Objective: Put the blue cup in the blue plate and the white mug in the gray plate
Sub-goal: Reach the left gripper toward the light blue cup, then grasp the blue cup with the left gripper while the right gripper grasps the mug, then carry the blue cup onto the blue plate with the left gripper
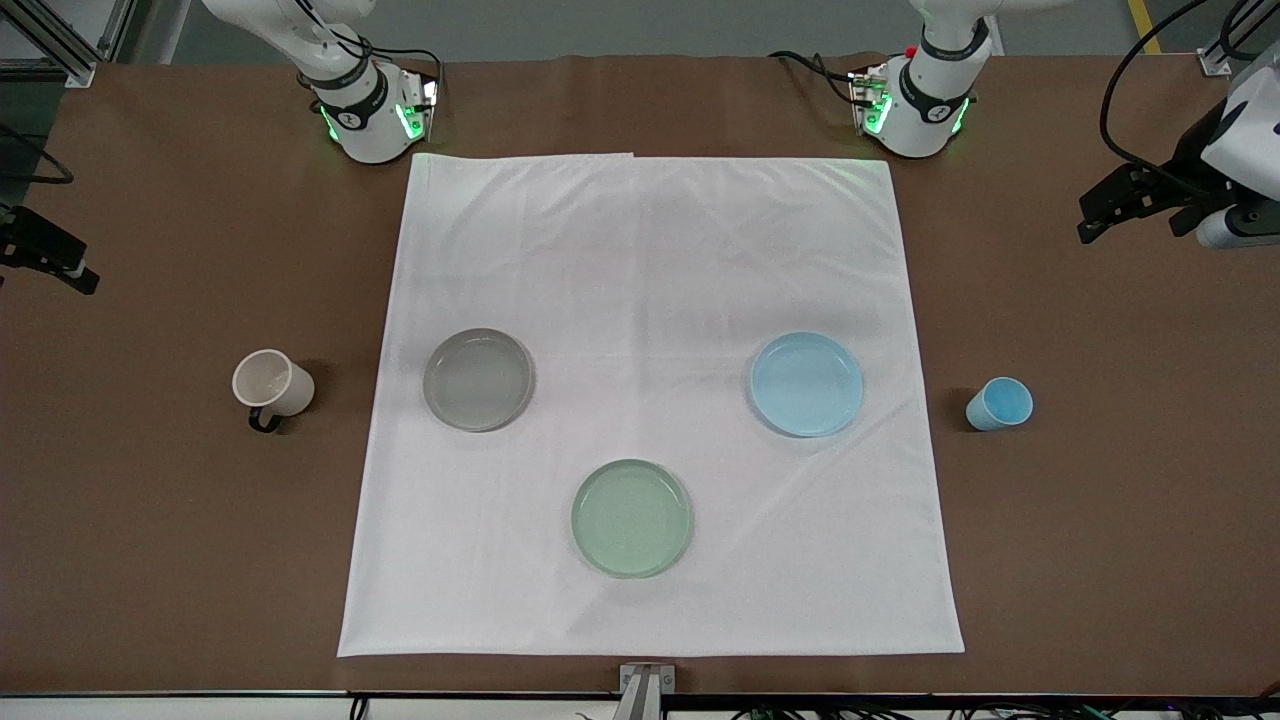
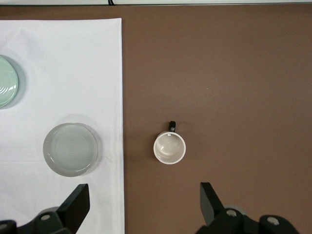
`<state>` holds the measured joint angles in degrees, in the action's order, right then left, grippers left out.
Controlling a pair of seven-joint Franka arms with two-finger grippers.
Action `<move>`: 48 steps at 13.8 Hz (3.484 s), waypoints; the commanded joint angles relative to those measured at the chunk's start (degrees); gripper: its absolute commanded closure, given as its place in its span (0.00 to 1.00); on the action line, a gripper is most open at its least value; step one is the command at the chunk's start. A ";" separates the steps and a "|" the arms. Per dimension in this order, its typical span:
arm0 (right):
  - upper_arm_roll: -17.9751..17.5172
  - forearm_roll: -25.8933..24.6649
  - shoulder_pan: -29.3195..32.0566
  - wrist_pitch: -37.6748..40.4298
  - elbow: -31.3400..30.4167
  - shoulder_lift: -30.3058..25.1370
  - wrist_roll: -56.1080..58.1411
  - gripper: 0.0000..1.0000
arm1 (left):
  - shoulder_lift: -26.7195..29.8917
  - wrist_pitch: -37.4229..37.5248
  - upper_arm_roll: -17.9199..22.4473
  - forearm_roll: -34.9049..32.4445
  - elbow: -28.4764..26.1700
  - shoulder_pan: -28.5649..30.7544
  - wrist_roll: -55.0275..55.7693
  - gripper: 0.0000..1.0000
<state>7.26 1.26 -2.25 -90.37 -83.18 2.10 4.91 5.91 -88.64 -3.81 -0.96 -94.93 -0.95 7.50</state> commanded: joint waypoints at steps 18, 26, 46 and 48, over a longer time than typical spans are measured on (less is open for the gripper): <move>-0.49 -0.74 3.47 -0.50 -0.49 13.42 0.10 0.00 | -15.30 -34.37 0.29 -4.22 -23.26 10.96 -8.56 0.03; -0.58 -0.21 5.32 -30.62 -19.98 21.36 0.02 0.00 | -25.67 -49.52 0.11 -4.05 -25.30 10.79 -7.51 0.28; -0.84 2.16 5.15 -43.93 -25.89 28.49 2.04 0.84 | -22.78 -40.74 -20.17 -2.20 -22.31 9.13 25.07 1.00; -0.93 2.16 4.71 -41.58 -25.28 27.44 2.04 0.92 | -23.39 -41.17 -20.36 -2.20 -22.31 5.80 30.27 1.00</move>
<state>6.72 2.38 2.61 -133.87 -107.83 31.46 5.89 -17.09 -129.88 -23.99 -3.66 -117.31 6.61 34.20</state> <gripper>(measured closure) 0.811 0.965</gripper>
